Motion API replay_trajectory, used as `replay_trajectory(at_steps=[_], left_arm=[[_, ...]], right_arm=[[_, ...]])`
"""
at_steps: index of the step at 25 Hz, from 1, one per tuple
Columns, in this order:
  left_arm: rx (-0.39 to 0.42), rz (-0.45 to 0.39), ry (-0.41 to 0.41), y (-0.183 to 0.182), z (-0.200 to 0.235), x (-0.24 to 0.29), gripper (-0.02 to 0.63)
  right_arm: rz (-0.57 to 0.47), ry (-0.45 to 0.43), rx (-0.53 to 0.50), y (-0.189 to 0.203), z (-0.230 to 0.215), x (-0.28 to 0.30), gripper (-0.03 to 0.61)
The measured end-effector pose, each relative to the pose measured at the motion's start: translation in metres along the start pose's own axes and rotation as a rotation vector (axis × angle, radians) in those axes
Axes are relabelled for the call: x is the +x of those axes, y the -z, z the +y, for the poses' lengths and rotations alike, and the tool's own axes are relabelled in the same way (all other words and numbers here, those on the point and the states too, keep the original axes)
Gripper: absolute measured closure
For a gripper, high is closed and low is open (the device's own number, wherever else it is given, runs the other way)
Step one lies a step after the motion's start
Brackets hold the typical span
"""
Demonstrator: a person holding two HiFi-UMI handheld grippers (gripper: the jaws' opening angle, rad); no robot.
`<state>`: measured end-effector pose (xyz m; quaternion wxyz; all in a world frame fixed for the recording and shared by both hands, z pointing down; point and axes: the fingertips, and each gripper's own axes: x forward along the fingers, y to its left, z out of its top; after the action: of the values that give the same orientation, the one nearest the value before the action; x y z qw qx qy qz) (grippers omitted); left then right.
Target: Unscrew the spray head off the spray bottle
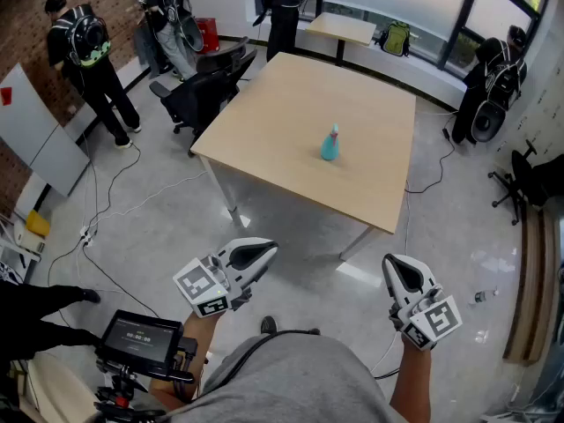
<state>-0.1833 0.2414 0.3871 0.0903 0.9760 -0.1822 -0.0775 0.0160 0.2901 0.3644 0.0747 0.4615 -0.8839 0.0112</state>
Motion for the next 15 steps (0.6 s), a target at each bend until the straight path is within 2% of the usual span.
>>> replay_trajectory(at_steps=[3, 5, 8, 10, 15], left_arm=[[-0.044, 0.002, -0.012, 0.009, -0.006, 0.000, 0.609], [-0.120, -0.011, -0.026, 0.012, -0.006, 0.003, 0.609], [-0.241, -0.076, -0.054, 0.008, -0.004, 0.010, 0.609], [-0.248, -0.091, -0.042, 0.001, -0.004, 0.021, 0.609], [-0.198, -0.070, -0.026, 0.002, -0.003, 0.020, 0.609]], right_arm=[[0.014, 0.009, 0.014, 0.003, -0.003, -0.007, 0.574], [0.037, 0.014, 0.038, 0.006, -0.003, -0.010, 0.574], [0.060, 0.005, 0.052, 0.003, -0.002, -0.009, 0.574], [0.051, 0.015, 0.048, -0.004, -0.009, -0.009, 0.574], [0.031, 0.046, 0.041, -0.007, -0.015, -0.010, 0.574]])
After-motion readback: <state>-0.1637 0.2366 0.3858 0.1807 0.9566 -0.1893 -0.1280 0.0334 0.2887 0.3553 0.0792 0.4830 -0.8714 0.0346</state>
